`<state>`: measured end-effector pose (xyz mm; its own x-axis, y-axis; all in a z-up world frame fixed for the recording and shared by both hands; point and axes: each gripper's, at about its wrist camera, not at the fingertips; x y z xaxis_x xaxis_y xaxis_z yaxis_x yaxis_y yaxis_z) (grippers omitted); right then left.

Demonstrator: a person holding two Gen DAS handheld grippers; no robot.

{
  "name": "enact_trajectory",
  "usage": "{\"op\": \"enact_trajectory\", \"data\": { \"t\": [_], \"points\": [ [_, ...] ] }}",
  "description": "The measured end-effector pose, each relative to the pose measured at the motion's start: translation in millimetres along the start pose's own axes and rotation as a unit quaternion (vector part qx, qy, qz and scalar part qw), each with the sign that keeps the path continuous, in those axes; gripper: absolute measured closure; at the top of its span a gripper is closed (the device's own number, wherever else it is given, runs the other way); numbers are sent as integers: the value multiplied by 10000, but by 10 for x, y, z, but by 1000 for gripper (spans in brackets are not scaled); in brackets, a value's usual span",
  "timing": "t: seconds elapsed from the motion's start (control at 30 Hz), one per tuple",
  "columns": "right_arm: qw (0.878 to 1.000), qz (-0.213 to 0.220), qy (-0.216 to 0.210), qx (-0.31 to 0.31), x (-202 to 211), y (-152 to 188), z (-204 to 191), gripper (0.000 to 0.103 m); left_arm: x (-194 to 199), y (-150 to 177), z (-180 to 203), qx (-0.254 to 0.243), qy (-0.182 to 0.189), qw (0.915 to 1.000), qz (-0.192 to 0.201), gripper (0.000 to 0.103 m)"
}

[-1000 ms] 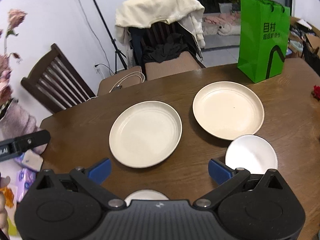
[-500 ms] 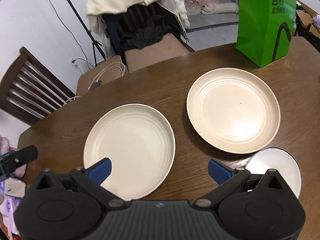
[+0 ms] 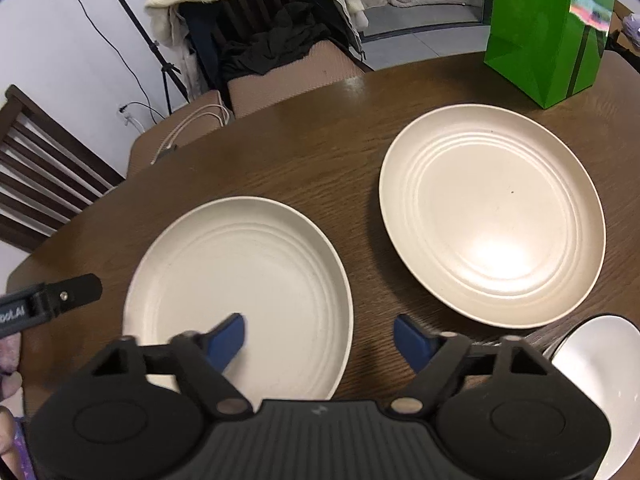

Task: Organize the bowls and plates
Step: 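Close both grippers on the rim of a cream plate, then lift the cream plate with both grippers and carry it back over the blue bowl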

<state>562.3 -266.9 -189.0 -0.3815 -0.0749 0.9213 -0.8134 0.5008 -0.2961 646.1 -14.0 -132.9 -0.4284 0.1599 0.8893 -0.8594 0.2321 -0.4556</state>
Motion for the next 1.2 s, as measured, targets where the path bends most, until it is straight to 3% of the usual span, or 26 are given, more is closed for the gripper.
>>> {"op": "enact_trajectory", "data": {
  "t": [0.1, 0.27, 0.43, 0.77, 1.2],
  "points": [
    [10000, -47, 26, -73, -77, -11, 40, 45, -128, 19, 2, -7, 35, 9999, -128, 29],
    [9999, -84, 18, -127, -161, -1, 79, 63, -255, 40, -16, 45, 145, 9995, -260, 37],
    [9998, -92, 1, -182, -205, 11, 127, 72, -336, 39, -5, 27, 279, 9991, -322, 48],
    [9992, -164, -191, -320, -281, 40, 198, 93, -453, 91, -43, 106, 661, 9966, -482, 93],
    [9997, 1, -99, -234, -269, 77, 163, 93, -427, 100, 63, -101, 556, 9975, -422, 93]
  ]
}}
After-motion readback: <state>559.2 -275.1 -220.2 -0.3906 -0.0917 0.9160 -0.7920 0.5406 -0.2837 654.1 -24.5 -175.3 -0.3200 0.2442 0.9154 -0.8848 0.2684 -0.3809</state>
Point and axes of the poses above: each gripper's, at about its wrist camera, not at the fingertips, and x roughly against the way its jaws point, z to its right, y to its underside, and after that the axes turned 8 degrees about -x, right-handed
